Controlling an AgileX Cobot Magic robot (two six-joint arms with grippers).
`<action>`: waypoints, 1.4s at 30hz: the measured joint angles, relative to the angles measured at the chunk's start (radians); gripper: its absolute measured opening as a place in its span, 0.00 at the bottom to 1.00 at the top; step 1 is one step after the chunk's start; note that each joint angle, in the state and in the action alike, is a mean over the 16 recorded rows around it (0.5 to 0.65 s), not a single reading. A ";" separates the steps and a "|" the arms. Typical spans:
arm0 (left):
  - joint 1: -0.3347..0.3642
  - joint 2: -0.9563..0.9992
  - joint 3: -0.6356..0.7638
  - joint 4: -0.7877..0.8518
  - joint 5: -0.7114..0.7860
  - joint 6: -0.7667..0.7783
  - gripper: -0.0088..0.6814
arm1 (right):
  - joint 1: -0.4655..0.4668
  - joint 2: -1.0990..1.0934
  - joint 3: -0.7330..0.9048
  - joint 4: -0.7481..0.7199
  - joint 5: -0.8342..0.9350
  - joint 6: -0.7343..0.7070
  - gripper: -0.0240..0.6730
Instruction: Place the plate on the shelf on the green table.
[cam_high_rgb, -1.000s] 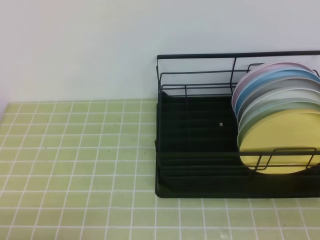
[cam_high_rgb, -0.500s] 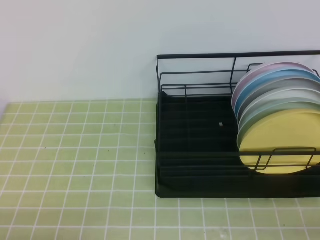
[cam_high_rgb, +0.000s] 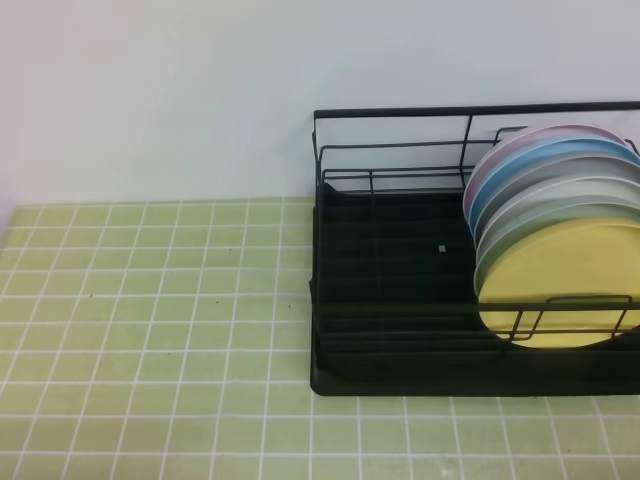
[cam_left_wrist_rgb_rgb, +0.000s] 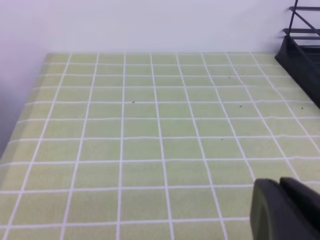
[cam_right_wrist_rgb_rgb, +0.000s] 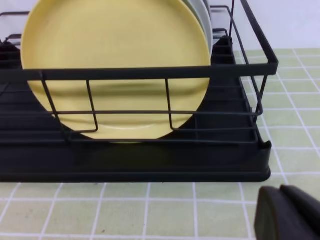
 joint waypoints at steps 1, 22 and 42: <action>0.000 0.000 0.000 0.000 0.000 0.000 0.01 | 0.000 0.000 0.000 0.002 -0.001 0.002 0.03; 0.000 0.000 0.000 0.000 0.000 0.001 0.01 | 0.000 0.006 0.000 0.008 0.002 -0.007 0.03; 0.000 0.000 0.000 0.000 0.000 0.002 0.01 | 0.000 0.006 0.000 0.007 0.002 -0.007 0.03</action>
